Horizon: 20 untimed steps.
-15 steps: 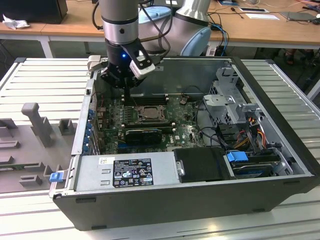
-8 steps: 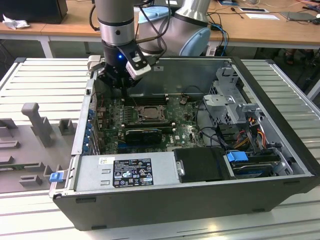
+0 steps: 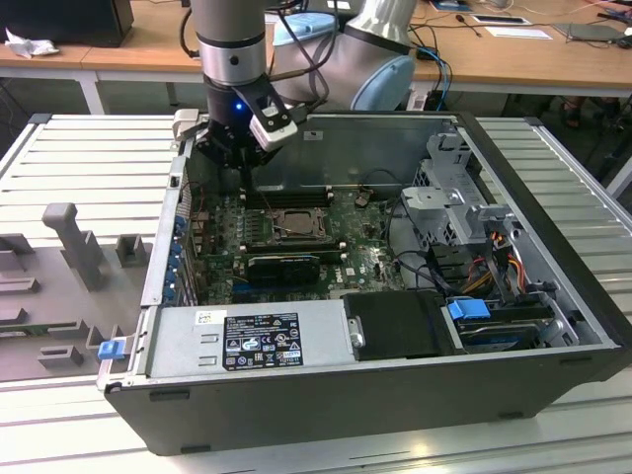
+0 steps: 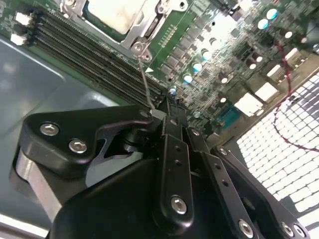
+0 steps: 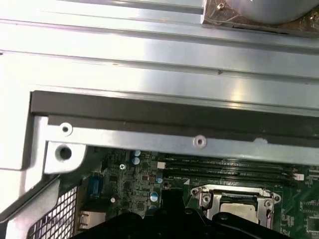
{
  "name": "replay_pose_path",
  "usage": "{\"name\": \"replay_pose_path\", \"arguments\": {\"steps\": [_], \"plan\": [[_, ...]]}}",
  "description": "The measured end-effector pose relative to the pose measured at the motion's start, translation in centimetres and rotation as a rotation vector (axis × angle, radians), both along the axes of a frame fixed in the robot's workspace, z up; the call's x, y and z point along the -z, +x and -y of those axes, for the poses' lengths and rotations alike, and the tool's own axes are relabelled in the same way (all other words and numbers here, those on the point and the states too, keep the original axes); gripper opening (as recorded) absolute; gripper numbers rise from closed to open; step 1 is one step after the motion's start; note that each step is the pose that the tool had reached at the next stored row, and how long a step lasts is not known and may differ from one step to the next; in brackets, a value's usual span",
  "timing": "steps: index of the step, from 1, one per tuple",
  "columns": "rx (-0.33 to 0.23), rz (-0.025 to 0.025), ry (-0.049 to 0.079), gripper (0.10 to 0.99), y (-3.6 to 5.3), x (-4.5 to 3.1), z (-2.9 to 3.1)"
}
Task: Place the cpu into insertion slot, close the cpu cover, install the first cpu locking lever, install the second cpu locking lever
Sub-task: 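Install the first cpu locking lever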
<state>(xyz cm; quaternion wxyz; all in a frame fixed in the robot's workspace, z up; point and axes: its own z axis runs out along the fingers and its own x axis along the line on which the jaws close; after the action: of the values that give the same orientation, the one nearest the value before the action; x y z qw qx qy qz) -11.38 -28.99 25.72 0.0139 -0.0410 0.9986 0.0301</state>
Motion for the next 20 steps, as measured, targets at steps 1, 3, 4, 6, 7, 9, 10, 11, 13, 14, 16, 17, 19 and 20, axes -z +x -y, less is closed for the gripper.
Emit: {"name": "replay_pose_path", "arguments": {"steps": [1,3,4,6,7,9,10,11,13,14,16,17,19,20], "plan": [[0.0,0.0001,0.0,0.106,0.27,0.0,-0.02],[0.0,0.0001,0.0,0.106,0.77,0.01,-0.02],[0.0,0.0002,0.0,0.106,1.04,0.01,-0.02],[0.0,0.0,0.0,0.106,1.28,0.0,-0.02],[0.0,0.0001,0.0,0.106,1.43,0.01,-0.02],[0.0,0.0001,0.0,0.106,1.62,0.01,-0.02],[0.0,0.0001,0.0,0.106,1.71,0.01,-0.02],[0.0,0.0001,0.0,0.106,1.77,0.01,-0.02],[0.0,0.0001,0.0,0.106,1.94,0.01,-0.02],[0.0,0.0001,0.0,0.106,1.97,0.01,-0.02],[0.0,0.0001,0.0,0.106,2.0,0.01,-0.01],[0.0,0.0001,0.0,0.106,2.02,0.01,-0.01],[0.0,0.0001,0.0,0.106,2.14,0.01,-0.02],[0.0,0.0002,0.0,0.106,2.28,0.02,-0.02]]}}
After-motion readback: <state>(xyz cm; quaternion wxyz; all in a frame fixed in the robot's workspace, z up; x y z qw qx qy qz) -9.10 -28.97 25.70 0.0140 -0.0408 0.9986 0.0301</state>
